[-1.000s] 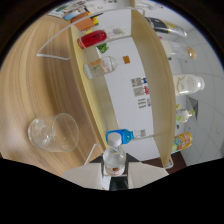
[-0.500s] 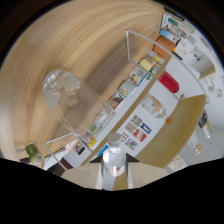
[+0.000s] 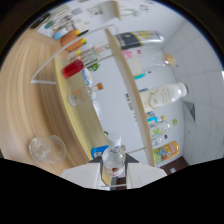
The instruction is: Make me a cup of Mojito.
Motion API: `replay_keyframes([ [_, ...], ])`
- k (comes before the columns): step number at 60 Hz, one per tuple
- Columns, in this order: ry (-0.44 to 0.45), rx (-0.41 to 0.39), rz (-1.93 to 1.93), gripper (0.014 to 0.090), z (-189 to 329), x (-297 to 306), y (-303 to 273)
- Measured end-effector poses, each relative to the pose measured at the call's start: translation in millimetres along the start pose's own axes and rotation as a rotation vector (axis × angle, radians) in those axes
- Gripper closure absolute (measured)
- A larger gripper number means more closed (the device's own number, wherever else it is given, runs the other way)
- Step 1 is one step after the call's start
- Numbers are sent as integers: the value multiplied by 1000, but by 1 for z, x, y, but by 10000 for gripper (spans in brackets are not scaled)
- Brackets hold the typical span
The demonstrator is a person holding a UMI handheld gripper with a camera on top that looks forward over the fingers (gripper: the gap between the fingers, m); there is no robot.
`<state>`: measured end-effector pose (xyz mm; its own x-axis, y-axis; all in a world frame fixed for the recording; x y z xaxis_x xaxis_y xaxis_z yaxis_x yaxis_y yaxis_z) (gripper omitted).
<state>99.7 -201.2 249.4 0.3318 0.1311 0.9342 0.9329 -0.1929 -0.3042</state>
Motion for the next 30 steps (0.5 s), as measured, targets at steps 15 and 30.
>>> replay_keyframes([
  [15,-151,35,950,711,-2,-3,27],
  [30,-288,-162,1257,711,22,-98,98],
])
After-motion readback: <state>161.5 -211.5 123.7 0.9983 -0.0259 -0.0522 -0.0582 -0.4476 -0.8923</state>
